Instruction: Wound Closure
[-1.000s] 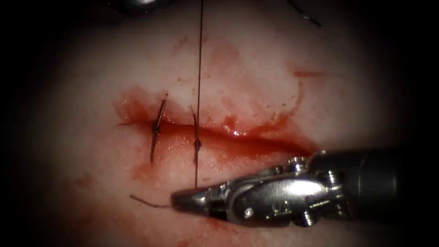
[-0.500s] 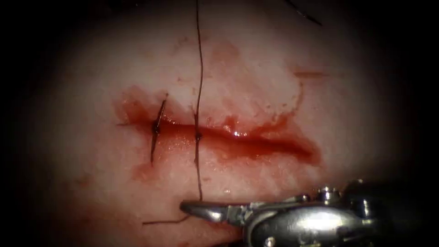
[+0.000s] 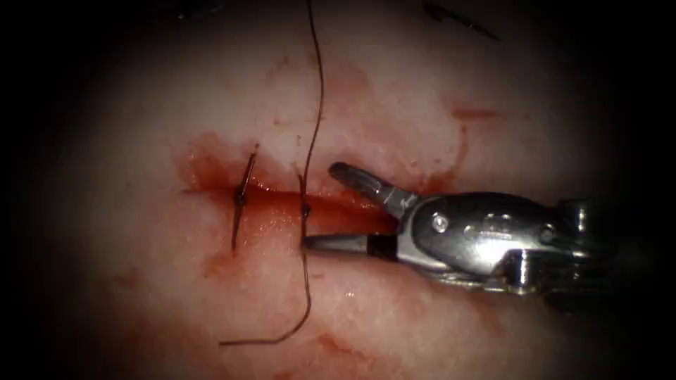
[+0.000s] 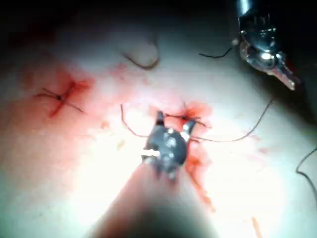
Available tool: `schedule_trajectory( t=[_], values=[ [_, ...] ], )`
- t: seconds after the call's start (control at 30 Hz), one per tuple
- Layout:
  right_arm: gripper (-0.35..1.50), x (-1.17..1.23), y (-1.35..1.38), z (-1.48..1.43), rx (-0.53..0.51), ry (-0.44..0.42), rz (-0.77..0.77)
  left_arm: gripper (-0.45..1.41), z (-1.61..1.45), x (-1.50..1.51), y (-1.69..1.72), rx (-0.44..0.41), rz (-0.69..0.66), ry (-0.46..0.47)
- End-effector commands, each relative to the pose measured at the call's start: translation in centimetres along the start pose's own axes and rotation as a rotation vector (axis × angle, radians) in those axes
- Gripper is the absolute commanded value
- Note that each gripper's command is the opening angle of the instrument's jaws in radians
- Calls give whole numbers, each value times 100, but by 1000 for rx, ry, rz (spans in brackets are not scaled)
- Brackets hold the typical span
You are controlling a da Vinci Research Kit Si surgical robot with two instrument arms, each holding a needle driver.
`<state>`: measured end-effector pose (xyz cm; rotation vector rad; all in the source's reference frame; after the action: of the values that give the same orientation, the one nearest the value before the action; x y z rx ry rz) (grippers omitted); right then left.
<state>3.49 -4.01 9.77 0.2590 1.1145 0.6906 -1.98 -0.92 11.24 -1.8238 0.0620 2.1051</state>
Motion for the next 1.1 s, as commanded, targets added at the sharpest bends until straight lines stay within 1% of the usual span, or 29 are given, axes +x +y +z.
schedule_trajectory(
  t=[0.03, 0.13, 0.27, 0.37, 0.67, 0.97, 1.1],
  values=[
    [133, -11, 11, 19, -19, 8, 57, -45, 4, 6, 1, -4, -2, 3],
    [138, -17, 18, 27, -41, 26, 119, -45, -1, 17, 1, -9, 0, 7],
    [142, -21, 24, 33, -36, 44, 185, -45, -8, 32, 0, -15, 5, 11],
    [147, -22, 26, 39, -40, 53, 204, -45, -9, 38, 2, -15, 7, 12],
    [147, -17, 17, 63, 4, 72, 213, -45, -7, 51, 11, -14, 18, 14],
    [143, -20, 11, 78, 23, 69, 206, -45, -5, 66, 19, -20, 27, 21],
    [145, -24, 12, 83, 27, 69, 207, -45, -4, 73, 23, -24, 24, 24]
  ],
)
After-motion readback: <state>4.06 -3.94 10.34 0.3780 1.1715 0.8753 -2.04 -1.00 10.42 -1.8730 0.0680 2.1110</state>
